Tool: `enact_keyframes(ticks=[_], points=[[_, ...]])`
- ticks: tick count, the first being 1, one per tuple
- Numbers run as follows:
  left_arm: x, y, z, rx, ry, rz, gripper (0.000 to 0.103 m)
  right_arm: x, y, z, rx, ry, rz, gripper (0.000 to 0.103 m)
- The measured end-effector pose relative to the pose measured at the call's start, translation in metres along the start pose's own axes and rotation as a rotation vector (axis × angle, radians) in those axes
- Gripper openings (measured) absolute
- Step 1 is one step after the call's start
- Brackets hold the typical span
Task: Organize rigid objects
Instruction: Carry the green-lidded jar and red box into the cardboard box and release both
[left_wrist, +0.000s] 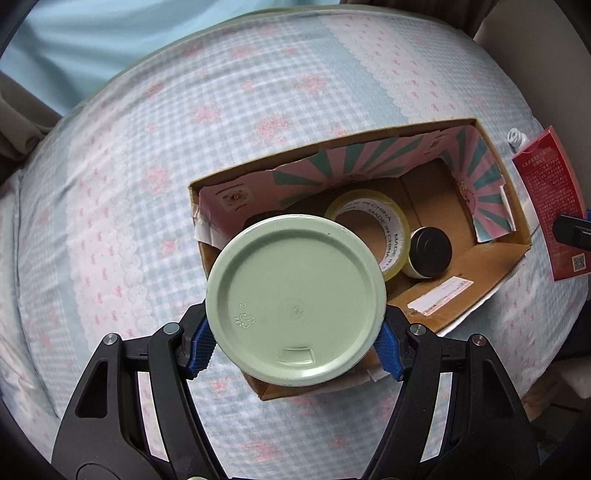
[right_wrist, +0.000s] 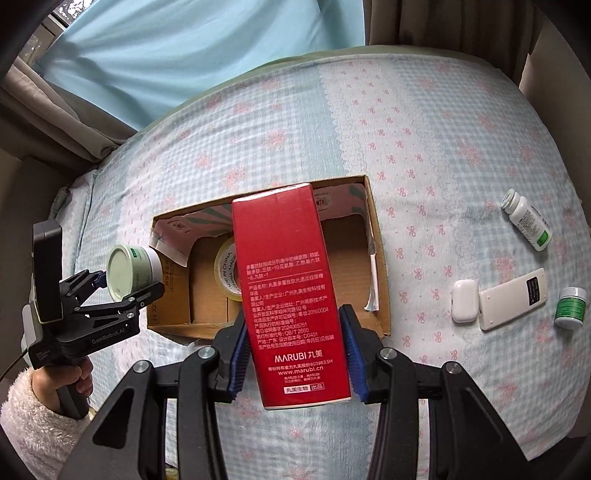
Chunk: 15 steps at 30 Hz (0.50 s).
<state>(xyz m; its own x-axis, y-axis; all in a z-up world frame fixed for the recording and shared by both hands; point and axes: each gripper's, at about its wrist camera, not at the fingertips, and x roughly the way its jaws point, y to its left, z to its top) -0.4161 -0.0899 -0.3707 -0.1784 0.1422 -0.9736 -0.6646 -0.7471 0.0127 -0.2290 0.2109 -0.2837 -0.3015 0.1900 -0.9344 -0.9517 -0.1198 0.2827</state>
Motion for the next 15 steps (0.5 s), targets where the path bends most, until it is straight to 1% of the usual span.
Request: enact_keyframes(ticks=[5, 10, 15], points=[[0.032, -0.019, -0.002, 0.076, 0.033, 0.031, 0.068, 0.051, 0.003, 0.018, -0.005, 0.088, -0.031, 0.041], [0.051, -0.020, -0.005, 0.076, 0.055, 0.029, 0.068, 0.083, 0.007, 0.029, -0.035, 0.130, -0.073, 0.041], [0.066, -0.020, -0.006, 0.079, 0.084, 0.024, 0.068, 0.099, 0.002, 0.033, -0.023, 0.158, -0.104, 0.042]])
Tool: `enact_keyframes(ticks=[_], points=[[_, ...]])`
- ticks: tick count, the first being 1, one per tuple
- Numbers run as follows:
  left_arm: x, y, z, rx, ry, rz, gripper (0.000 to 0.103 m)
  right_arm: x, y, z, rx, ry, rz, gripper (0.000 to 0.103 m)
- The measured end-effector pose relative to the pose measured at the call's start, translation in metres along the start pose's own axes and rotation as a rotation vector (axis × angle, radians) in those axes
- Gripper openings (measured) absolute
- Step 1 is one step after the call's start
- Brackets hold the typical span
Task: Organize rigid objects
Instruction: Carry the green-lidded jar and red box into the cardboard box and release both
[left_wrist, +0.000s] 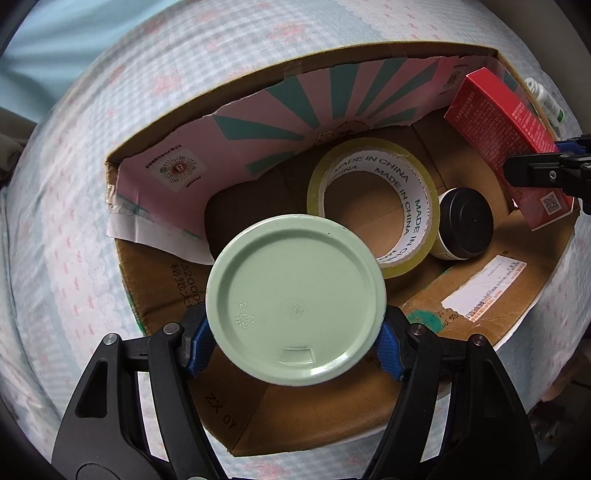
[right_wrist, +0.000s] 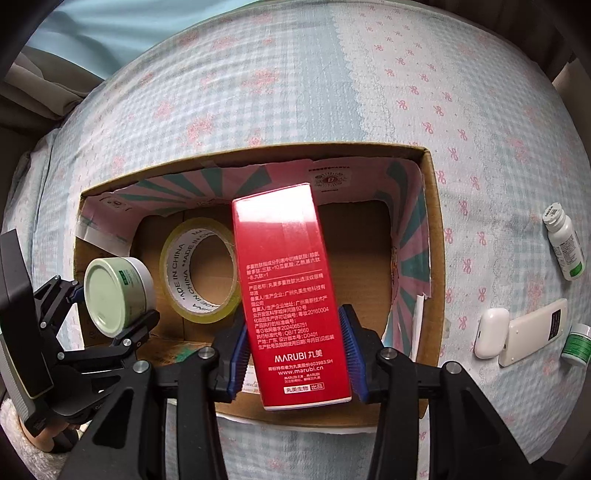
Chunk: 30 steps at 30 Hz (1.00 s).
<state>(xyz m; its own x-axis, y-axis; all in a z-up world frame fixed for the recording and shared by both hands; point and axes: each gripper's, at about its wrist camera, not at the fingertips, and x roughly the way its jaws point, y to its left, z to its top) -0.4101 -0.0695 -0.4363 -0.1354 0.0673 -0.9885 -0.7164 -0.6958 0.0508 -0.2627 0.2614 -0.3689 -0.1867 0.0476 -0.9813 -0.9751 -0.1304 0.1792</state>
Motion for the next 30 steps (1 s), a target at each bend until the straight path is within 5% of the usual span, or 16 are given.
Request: enact_keyframes(ticks=[4, 6, 7, 8, 9, 10, 30], points=[[-0.004, 0.001, 0.000, -0.025, -0.014, -0.029, 0.068, 0.002, 0.000, 0.002, -0.013, -0.003, -0.004, 0.043], [-0.011, 0.001, 0.000, -0.026, -0.031, -0.042, 0.102, 0.003, 0.002, 0.003, -0.024, 0.000, 0.002, 0.044], [-0.017, 0.000, -0.001, -0.026, -0.059, -0.046, 0.103, 0.002, 0.003, 0.004, -0.025, -0.010, -0.002, 0.046], [-0.023, 0.000, -0.001, -0.024, -0.078, -0.049, 0.103, -0.001, 0.004, 0.005, -0.024, -0.022, -0.018, 0.062], [-0.028, -0.001, -0.002, -0.020, -0.092, -0.054, 0.103, -0.004, 0.005, 0.006, -0.020, -0.034, -0.038, 0.090], [-0.032, -0.001, -0.003, -0.014, -0.096, -0.053, 0.103, -0.008, 0.004, 0.005, -0.015, -0.050, -0.048, 0.102], [-0.109, 0.025, -0.053, -0.172, -0.147, -0.068, 0.103, -0.069, 0.014, -0.029, 0.015, -0.175, -0.042, 0.103]])
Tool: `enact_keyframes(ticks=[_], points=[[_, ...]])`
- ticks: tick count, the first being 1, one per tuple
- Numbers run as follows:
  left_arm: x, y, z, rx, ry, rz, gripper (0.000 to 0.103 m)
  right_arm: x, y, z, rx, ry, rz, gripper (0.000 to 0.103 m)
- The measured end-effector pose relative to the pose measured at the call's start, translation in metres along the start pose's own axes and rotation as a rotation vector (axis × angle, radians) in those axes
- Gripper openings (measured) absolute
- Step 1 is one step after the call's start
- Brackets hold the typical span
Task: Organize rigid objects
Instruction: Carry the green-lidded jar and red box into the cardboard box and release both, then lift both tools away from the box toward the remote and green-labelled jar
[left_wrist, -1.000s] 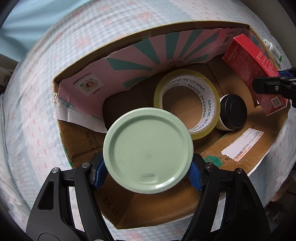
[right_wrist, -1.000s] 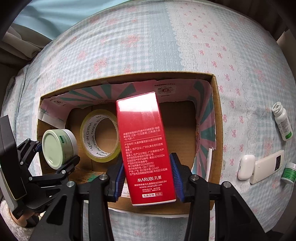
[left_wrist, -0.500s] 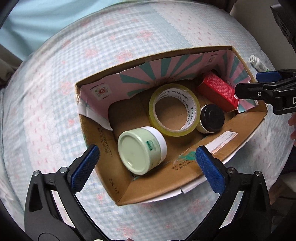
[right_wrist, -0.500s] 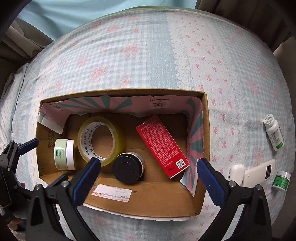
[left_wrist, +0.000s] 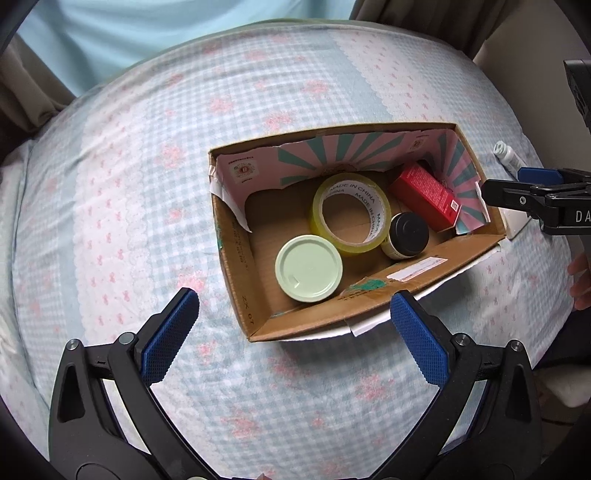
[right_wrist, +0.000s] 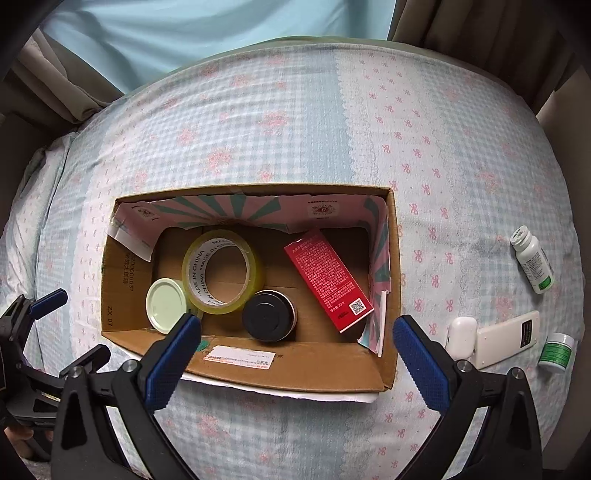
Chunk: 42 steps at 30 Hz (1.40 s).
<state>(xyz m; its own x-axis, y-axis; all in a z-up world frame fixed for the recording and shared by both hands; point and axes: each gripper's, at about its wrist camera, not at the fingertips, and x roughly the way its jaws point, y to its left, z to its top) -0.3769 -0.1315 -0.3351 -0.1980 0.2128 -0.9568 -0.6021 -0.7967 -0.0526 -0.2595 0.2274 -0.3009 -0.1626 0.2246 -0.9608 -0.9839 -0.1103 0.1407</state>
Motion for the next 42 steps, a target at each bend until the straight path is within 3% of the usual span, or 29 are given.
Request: enact_keyframes(ticks=[10, 18, 23, 29, 37, 42], points=[[-0.062, -0.031, -0.007, -0.026, -0.082, 0.027, 0.103, -0.071, -0.003, -0.024, 0.008, -0.084, -0.035, 0.103], [-0.106, -0.089, -0.022, -0.014, -0.148, 0.045, 0.103, -0.139, -0.034, -0.069, -0.011, -0.197, -0.145, 0.103], [-0.123, -0.143, -0.037, -0.003, -0.170, 0.026, 0.103, -0.176, -0.077, -0.107, 0.014, -0.245, -0.201, 0.103], [-0.128, -0.217, -0.043, 0.014, -0.175, 0.011, 0.103, -0.204, -0.151, -0.150, 0.117, -0.257, -0.205, 0.103], [-0.110, -0.308, -0.035, 0.072, -0.156, 0.001, 0.103, -0.210, -0.236, -0.187, 0.190, -0.244, -0.210, 0.103], [-0.085, -0.359, -0.023, 0.163, -0.112, 0.002, 0.103, -0.202, -0.280, -0.203, 0.247, -0.235, -0.185, 0.103]])
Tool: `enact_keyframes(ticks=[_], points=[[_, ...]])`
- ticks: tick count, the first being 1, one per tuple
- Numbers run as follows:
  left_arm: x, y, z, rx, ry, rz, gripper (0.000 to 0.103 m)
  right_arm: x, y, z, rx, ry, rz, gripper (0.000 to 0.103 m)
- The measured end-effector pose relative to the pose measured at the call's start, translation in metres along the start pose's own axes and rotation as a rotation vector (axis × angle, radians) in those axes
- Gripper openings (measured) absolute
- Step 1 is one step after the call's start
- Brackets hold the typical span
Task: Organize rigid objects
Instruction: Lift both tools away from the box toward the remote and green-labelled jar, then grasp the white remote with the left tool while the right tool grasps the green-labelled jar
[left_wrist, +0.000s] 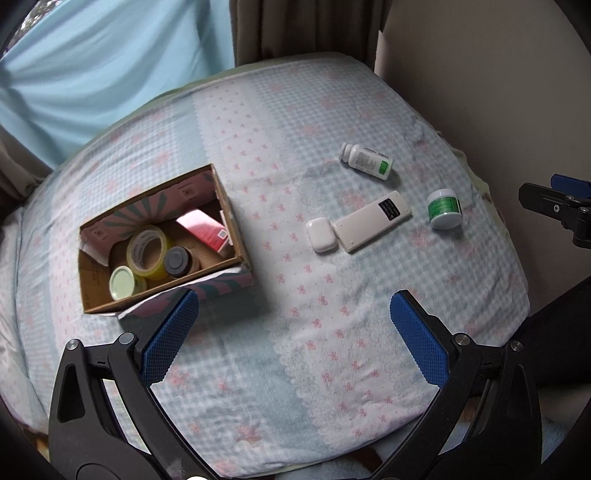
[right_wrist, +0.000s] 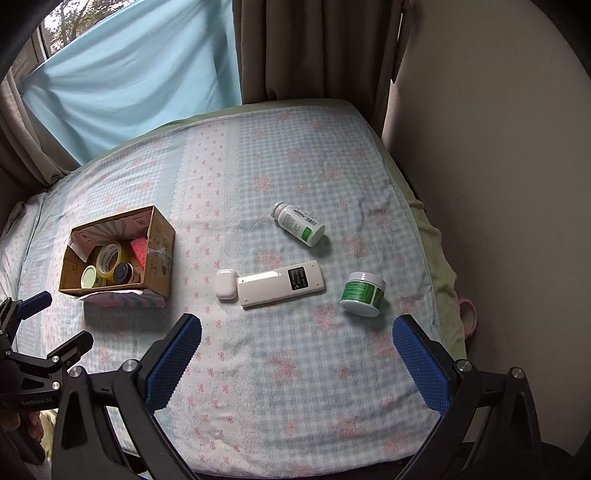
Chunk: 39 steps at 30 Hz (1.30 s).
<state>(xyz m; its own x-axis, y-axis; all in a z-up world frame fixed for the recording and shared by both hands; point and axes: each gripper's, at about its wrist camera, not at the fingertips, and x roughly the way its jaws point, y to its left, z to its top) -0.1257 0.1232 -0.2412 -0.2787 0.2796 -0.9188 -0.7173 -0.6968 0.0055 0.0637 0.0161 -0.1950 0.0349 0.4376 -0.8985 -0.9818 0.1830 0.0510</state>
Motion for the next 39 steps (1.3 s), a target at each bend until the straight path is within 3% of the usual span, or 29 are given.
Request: enact_keyframes(ticks=[11, 19, 25, 28, 30, 39], points=[[0.069, -0.085, 0.052, 0.246, 0.082, -0.030, 0.103, 0.058, -0.079, -0.006, 0.193, 0.097, 0.028, 0.103], [0.156, -0.130, 0.080, 0.488, 0.194, -0.053, 0.103, 0.125, -0.116, 0.004, 0.337, 0.190, 0.054, 0.103], [0.229, -0.148, 0.080, 0.639, 0.276, -0.054, 0.102, 0.191, -0.135, 0.007, 0.419, 0.293, 0.068, 0.103], [0.261, -0.153, 0.077, 0.717, 0.317, -0.056, 0.097, 0.216, -0.142, 0.005, 0.456, 0.329, 0.073, 0.103], [0.275, -0.155, 0.075, 0.768, 0.321, -0.067, 0.092, 0.230, -0.145, 0.002, 0.482, 0.347, 0.083, 0.103], [0.309, -0.155, 0.082, 0.888, 0.359, -0.175, 0.092, 0.264, -0.146, -0.009, 0.548, 0.404, 0.092, 0.103]])
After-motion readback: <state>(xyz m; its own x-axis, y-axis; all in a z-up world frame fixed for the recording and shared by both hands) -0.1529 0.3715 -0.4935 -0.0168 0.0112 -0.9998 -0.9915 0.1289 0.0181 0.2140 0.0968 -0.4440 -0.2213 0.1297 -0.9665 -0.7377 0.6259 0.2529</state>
